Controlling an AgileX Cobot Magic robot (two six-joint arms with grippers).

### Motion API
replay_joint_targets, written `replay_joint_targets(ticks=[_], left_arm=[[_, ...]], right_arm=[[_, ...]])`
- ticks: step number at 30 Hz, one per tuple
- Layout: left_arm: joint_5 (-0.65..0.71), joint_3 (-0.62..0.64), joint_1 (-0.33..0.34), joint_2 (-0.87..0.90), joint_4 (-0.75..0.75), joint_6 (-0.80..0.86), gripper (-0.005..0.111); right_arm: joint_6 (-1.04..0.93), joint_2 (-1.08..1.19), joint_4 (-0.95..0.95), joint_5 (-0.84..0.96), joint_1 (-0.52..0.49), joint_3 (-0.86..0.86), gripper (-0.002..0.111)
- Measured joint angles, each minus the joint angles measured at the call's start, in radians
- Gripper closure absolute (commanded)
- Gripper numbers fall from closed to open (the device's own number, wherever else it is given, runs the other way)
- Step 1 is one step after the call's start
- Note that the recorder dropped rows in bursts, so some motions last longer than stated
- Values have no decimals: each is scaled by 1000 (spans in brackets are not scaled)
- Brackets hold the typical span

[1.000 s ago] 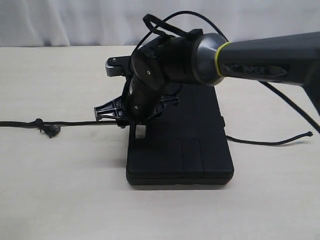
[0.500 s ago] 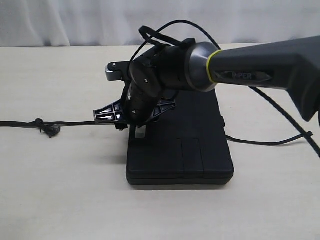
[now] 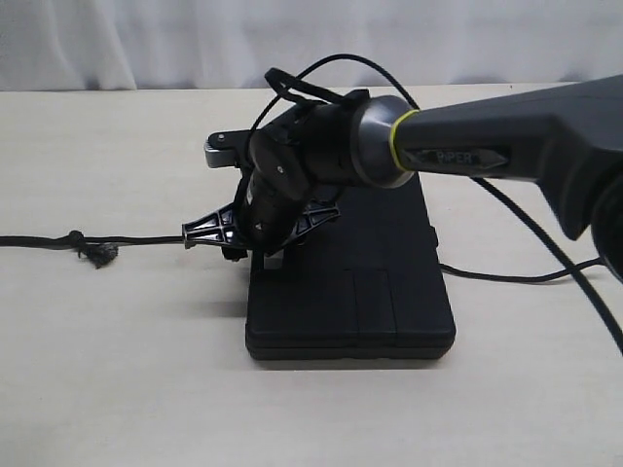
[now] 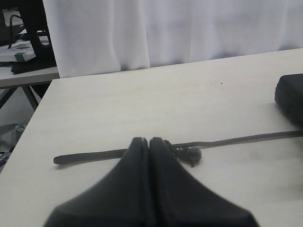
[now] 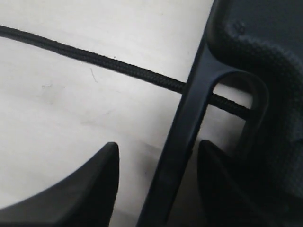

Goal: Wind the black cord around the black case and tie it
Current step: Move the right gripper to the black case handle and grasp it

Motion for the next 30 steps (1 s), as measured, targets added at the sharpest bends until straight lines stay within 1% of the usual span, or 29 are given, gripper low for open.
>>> replay_joint_targets(ticks=[20, 25, 30], left_arm=[[0, 0, 0, 0, 0, 0, 107], [0, 0, 0, 0, 0, 0, 107], [0, 0, 0, 0, 0, 0, 107]], right_arm=[[3, 2, -11, -6, 1, 0, 60], [50, 6, -34, -47, 1, 0, 60], [58, 10, -40, -51, 1, 0, 60]])
